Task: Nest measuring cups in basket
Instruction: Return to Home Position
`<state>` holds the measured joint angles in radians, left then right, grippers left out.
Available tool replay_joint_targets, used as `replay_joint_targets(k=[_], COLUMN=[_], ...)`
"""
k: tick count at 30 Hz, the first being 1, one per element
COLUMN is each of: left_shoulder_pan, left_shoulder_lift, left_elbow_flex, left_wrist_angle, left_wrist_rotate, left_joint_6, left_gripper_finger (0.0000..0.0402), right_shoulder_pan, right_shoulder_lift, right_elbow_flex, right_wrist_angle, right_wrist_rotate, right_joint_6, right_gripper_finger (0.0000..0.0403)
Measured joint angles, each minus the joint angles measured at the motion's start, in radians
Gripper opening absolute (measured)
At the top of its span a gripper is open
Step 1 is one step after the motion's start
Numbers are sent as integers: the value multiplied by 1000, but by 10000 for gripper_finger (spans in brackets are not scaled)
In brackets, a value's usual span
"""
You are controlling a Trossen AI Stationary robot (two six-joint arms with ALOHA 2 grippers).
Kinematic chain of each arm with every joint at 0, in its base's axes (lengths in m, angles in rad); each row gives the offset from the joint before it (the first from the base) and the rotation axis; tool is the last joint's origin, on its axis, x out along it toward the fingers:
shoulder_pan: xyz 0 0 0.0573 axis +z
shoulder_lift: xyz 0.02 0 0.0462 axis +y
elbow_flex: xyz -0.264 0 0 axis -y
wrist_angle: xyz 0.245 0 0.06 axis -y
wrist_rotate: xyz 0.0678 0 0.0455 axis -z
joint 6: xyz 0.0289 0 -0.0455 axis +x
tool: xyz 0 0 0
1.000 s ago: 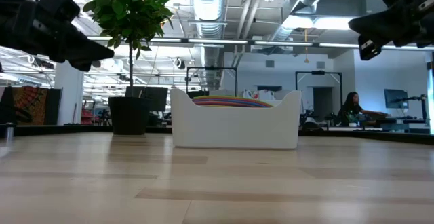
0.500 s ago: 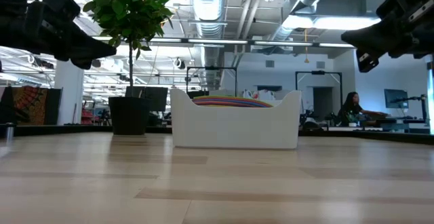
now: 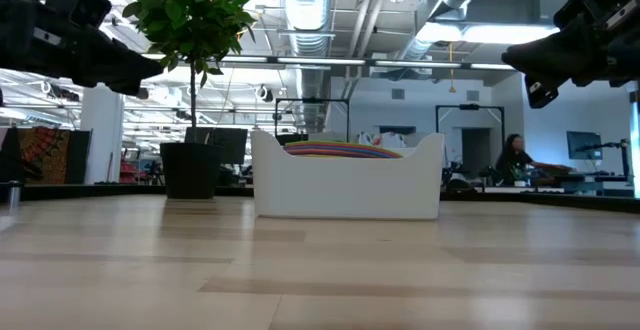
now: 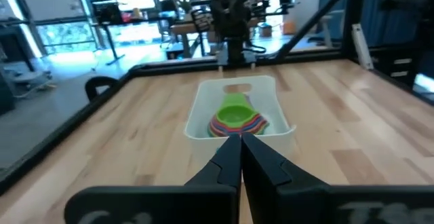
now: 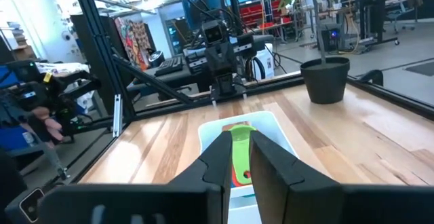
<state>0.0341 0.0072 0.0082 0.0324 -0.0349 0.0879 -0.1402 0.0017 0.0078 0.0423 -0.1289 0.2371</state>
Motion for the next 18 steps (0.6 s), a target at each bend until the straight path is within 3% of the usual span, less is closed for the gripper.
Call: replay_joint_targets(k=[18], left_shoulder_pan=[0], left_shoulder_lift=[19], left_elbow_flex=[-1], left_wrist_angle=[6], left_wrist_rotate=[-29], left_joint_6=[-91], left_gripper_finger=[0], right_shoulder_pan=[1], right_shoulder_lift=[0], right_elbow_flex=[-1], right_wrist_angle=[-3], right_wrist_rotate=[0], right_joint_6=[0], right_gripper_finger=[75])
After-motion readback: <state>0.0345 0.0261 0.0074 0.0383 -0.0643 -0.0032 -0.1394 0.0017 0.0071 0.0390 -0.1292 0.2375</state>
